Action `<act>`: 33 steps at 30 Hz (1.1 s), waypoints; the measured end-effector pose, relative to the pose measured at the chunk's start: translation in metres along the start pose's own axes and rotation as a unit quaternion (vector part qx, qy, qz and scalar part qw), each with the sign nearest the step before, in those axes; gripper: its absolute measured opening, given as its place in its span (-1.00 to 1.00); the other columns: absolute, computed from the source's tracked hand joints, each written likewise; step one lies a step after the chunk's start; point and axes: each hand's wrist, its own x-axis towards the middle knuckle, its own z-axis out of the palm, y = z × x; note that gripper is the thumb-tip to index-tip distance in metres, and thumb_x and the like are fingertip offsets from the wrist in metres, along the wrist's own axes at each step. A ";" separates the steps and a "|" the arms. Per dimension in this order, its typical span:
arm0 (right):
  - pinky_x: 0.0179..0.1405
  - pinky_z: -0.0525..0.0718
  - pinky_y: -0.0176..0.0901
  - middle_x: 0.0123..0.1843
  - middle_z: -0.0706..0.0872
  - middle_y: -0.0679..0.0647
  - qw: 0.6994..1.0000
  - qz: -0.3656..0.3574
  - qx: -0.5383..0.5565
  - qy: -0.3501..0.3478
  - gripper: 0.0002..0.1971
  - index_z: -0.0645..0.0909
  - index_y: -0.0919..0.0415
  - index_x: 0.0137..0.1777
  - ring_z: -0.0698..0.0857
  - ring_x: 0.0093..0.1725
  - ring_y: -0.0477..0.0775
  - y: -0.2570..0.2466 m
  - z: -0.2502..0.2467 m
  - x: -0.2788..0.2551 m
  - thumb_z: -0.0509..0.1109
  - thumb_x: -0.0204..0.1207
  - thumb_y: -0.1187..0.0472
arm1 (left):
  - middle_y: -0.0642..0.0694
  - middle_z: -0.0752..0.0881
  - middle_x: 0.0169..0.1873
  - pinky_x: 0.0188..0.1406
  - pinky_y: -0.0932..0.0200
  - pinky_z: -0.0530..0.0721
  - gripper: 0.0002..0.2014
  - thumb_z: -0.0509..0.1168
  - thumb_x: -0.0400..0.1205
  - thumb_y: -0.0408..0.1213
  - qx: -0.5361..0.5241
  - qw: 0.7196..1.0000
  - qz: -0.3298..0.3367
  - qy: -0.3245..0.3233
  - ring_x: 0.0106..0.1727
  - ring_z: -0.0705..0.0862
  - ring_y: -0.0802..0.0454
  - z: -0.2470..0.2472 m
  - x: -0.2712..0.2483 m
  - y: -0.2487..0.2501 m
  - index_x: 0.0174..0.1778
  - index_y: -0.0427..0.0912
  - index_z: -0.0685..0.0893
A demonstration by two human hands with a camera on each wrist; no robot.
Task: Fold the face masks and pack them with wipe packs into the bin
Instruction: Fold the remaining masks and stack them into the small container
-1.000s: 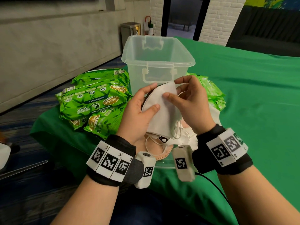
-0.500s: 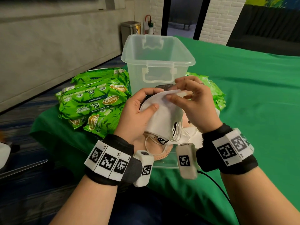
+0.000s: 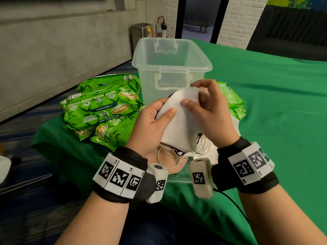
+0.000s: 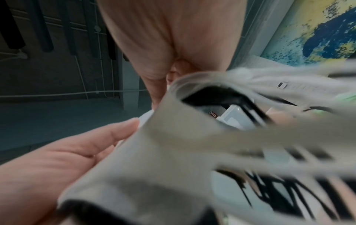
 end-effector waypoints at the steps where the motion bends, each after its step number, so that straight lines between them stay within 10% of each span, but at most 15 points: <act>1: -0.34 0.53 0.20 -0.23 0.58 0.61 1.000 0.005 0.001 0.003 -0.69 0.41 -0.06 0.01 0.54 -0.35 0.25 0.001 0.001 0.000 0.43 0.38 0.23 | 0.22 0.78 -0.20 -0.09 0.38 0.64 -0.79 0.27 0.56 -0.32 0.004 1.000 0.002 -0.003 -0.12 0.71 0.32 0.000 0.000 0.000 0.03 0.06 0.62; 9: -0.02 0.59 -0.27 0.13 0.56 0.10 0.993 0.047 -0.111 0.013 -0.37 0.33 0.02 0.28 0.59 0.04 -0.03 0.008 0.000 0.002 0.52 0.27 -0.05 | -0.10 0.62 0.25 0.32 0.02 0.58 -0.57 0.18 0.57 -0.37 0.013 0.999 0.032 -0.006 0.23 0.62 0.05 -0.002 -0.001 0.003 0.25 0.22 0.46; 13: 0.17 0.67 -0.10 0.22 0.66 0.13 0.983 0.136 0.033 -0.116 -0.31 0.37 0.32 0.40 0.67 0.21 0.08 0.007 -0.004 0.000 0.57 0.30 0.21 | 0.25 0.66 0.12 0.39 0.01 0.52 -0.66 0.14 0.59 -0.39 0.042 0.998 0.048 -0.001 0.23 0.60 0.20 -0.004 0.001 0.004 0.12 0.17 0.55; 18: -0.02 0.74 -0.11 0.02 0.78 0.13 0.968 0.163 0.090 -0.167 -0.47 0.54 0.34 0.21 0.76 0.00 0.06 0.006 -0.013 -0.003 0.56 0.21 0.43 | 0.27 0.72 -0.16 0.10 0.36 0.58 -0.81 0.17 0.60 -0.34 0.034 0.999 0.014 0.002 -0.05 0.63 0.41 -0.007 0.003 0.003 -0.09 0.03 0.64; 23: -0.33 0.72 -0.22 -0.29 0.76 0.07 0.973 0.175 0.025 -0.151 -0.72 0.68 0.26 -0.10 0.67 -0.39 0.04 0.012 -0.030 -0.010 0.55 0.21 0.51 | 0.20 0.67 -0.03 0.27 0.20 0.57 -0.75 0.36 0.50 -0.41 0.043 0.997 0.014 0.055 0.06 0.62 0.32 -0.018 0.004 0.001 -0.06 0.07 0.62; 28: -0.18 0.57 0.01 -0.35 0.79 0.08 0.982 0.175 0.072 -0.017 -0.77 0.77 0.14 -0.32 0.68 -0.36 0.13 0.017 -0.046 -0.012 0.60 0.07 0.44 | 0.07 0.69 -0.05 0.24 0.04 0.61 -0.70 0.40 0.43 -0.43 0.060 0.994 0.009 0.089 0.07 0.64 0.06 -0.024 0.009 0.000 -0.10 0.09 0.61; 33: -0.13 0.70 0.08 -0.22 0.76 0.27 0.981 0.171 -0.007 -0.087 -0.65 0.63 0.17 -0.18 0.68 -0.29 0.16 0.007 -0.044 -0.011 0.48 0.23 0.63 | 0.07 0.72 -0.01 0.33 -0.16 0.57 -0.74 0.38 0.39 -0.34 0.086 0.993 0.008 0.077 0.17 0.67 -0.03 -0.019 0.009 0.002 -0.12 0.12 0.65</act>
